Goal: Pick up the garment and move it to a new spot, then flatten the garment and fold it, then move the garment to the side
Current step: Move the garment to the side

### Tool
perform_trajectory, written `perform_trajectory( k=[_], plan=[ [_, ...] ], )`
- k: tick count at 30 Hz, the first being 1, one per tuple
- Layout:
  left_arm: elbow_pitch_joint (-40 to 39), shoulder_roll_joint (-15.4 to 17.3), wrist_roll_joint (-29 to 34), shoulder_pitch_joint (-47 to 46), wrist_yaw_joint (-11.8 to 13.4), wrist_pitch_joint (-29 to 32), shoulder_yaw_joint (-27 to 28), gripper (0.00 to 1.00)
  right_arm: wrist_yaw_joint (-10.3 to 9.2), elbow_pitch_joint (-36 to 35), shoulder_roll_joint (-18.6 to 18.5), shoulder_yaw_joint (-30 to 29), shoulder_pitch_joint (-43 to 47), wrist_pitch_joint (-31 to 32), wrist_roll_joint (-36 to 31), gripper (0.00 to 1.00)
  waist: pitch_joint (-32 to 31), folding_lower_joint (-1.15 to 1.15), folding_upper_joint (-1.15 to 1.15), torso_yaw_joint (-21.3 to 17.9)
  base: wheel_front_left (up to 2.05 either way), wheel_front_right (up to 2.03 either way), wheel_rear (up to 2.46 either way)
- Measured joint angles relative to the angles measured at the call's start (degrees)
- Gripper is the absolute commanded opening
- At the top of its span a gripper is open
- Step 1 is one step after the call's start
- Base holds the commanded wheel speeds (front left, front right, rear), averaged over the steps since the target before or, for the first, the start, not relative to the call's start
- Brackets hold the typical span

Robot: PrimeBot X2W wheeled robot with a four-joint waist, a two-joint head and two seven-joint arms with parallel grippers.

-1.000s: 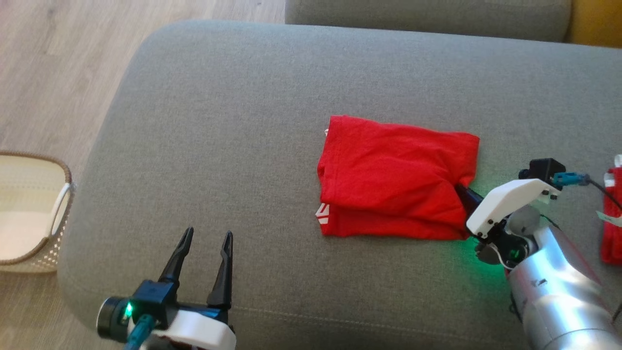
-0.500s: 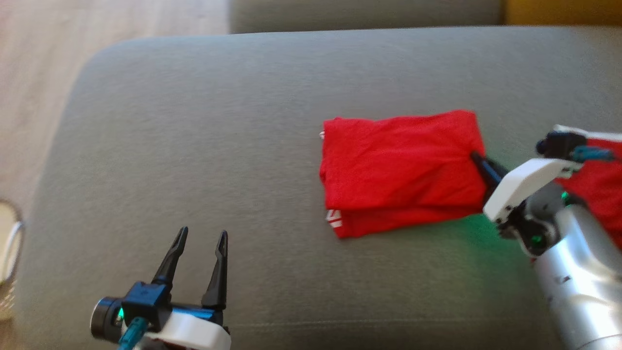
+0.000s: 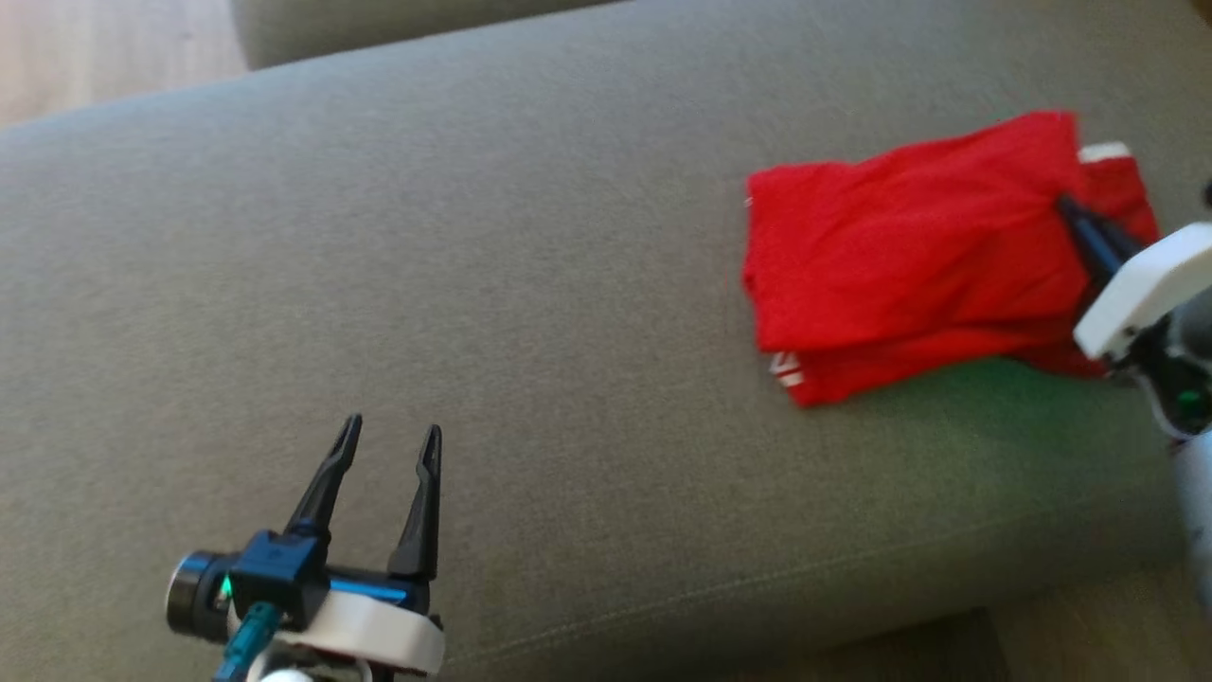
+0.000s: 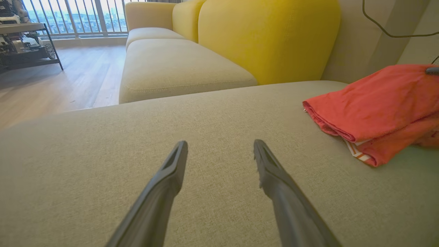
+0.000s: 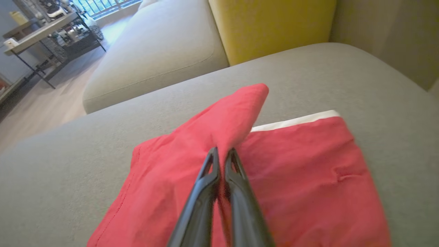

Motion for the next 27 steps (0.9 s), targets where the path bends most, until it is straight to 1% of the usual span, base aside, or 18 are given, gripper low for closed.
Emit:
perform_trajectory(
  k=[7, 10, 12, 14, 15, 16, 17, 19, 23, 25, 27],
  plan=[
    [-0.37, 0.80, 0.46, -1.86, -0.55, -0.01, 0.21, 1.00, 0.01, -3.11, -1.79, -6.72, -2.41, 1.72, -4.30, 0.00, 3.70, 0.01, 0.00, -1.68, 0.00, 0.00, 0.00],
    [-0.37, 0.93, 0.55, -2.63, -1.01, -0.01, 0.20, 1.00, 0.00, -4.68, -2.19, -8.03, -2.42, 3.97, -5.46, 0.00, 4.89, 0.01, 0.00, -1.67, 0.00, 0.00, 0.00],
    [-0.31, 0.94, 0.55, -2.97, -1.04, -0.01, 0.13, 1.00, 0.00, -5.92, -2.24, -9.20, -2.25, 4.22, -8.93, 0.00, 5.35, 0.01, 0.00, -1.31, 0.00, 0.00, 0.00],
    [-0.30, 0.93, 0.55, -3.38, -1.03, -0.01, 0.15, 1.00, 0.00, -7.57, -2.05, -11.55, -1.99, 4.04, -12.81, 0.00, 5.59, 0.01, 0.00, -0.78, 0.00, 0.00, 0.00],
    [-0.30, 0.93, 0.55, -3.41, -1.03, -0.01, 0.16, 1.00, 0.00, -8.38, -1.91, -13.00, -1.90, 3.67, -15.22, 0.18, 5.64, 0.01, 0.00, -0.54, 0.00, 0.00, 0.00],
    [-0.25, 0.91, 0.55, -3.41, -1.03, -0.01, 0.14, 1.00, 0.00, -9.17, -1.66, -14.68, -1.82, 3.49, -17.75, 0.74, 5.62, 0.01, 0.00, -0.30, 0.00, 0.00, 0.00],
    [-0.18, 0.91, 0.55, -3.41, -1.04, -0.01, 0.13, 1.00, 0.00, -9.91, -1.19, -16.02, -1.71, 3.49, -19.91, 1.00, 5.55, 0.01, 0.00, -0.08, 0.00, 0.00, 0.00],
    [0.13, 0.83, 0.54, -3.41, -1.04, -0.01, 0.08, 1.00, 0.00, -11.57, 0.18, -17.50, -0.77, 3.78, -23.24, 1.00, 5.19, 0.01, 0.00, 0.35, 0.00, 0.00, 0.00],
    [0.55, 0.48, 0.51, -3.39, -0.97, -0.01, 0.08, 1.00, 0.00, -16.69, 3.72, -17.77, 3.31, 2.94, -29.73, 1.00, 3.73, 0.00, 0.00, 1.27, 0.00, 0.00, 0.00],
    [0.76, 0.08, 0.29, -3.35, -0.92, -0.01, 0.09, 1.00, 0.00, -19.83, 5.59, -17.55, 5.33, 1.38, -31.38, 1.00, 2.76, 0.00, 0.00, 1.85, 0.00, 0.00, 0.00],
    [1.00, -0.32, -0.16, -3.30, -0.76, -0.01, 0.11, 1.00, 0.00, -22.25, 8.01, -16.07, 7.19, 0.26, -31.34, 1.00, 1.62, 0.00, 0.00, 2.45, 0.00, 0.00, 0.00]
  ],
)
